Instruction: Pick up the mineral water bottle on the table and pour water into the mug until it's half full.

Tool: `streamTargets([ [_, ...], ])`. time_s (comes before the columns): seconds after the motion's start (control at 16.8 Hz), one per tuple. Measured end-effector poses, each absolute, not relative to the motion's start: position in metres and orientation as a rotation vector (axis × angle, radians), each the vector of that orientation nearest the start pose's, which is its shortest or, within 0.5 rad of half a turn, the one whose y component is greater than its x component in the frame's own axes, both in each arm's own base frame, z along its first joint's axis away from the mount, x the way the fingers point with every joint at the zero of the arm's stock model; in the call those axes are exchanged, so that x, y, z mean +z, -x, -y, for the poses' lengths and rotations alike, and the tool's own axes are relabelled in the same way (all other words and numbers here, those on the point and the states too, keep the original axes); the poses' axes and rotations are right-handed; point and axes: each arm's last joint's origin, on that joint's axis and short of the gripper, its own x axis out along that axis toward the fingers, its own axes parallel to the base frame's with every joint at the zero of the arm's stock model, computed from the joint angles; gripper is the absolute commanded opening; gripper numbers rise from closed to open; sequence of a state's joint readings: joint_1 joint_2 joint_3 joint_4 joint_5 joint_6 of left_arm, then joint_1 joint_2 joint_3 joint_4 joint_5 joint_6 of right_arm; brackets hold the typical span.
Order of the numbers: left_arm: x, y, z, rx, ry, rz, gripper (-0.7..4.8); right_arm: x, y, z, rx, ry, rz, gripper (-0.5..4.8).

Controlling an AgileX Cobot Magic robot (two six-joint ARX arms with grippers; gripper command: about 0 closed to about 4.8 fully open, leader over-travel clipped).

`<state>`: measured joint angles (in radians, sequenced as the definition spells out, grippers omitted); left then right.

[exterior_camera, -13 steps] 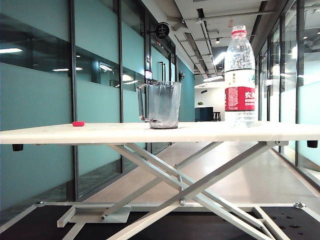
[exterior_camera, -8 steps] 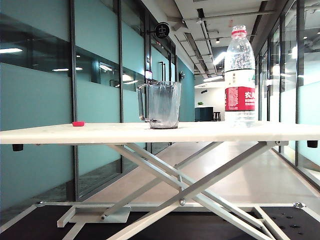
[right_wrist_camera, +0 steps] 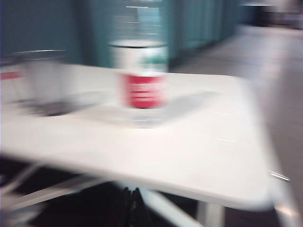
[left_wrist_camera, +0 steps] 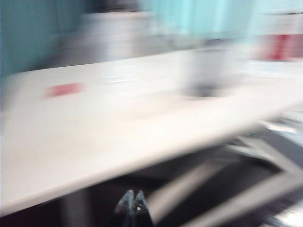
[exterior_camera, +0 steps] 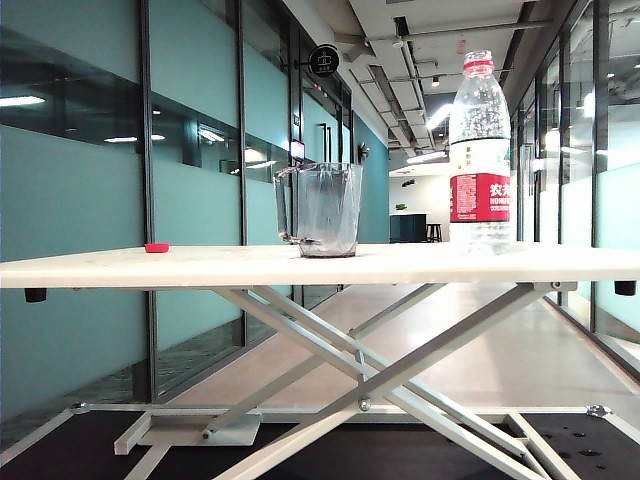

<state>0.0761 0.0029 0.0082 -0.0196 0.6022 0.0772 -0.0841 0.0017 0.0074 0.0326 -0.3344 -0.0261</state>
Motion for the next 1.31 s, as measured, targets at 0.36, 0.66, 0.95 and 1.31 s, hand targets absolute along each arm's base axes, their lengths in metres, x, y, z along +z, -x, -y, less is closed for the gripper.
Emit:
streamTargets([
  [0.36, 0.164, -0.092, 0.012, -0.633, -0.068, 0.011, -0.05, 0.176, -0.094, -0.007, 0.408, 0.009, 0.11, 2.78],
  [0.66, 0.162, -0.091, 0.012, -0.637, -0.056, -0.018, -0.05, 0.178, -0.096, -0.013, 0.379, -0.015, 0.122, 4.74],
  [0.95, 0.154, -0.091, 0.012, -0.64, -0.042, -0.086, -0.05, 0.183, -0.108, -0.02, 0.39, -0.02, 0.151, 4.79],
  [1.31, 0.154, -0.091, 0.012, -0.642, -0.047, -0.087, -0.05, 0.196, -0.155, -0.023, 0.341, 0.026, 0.088, 4.79],
])
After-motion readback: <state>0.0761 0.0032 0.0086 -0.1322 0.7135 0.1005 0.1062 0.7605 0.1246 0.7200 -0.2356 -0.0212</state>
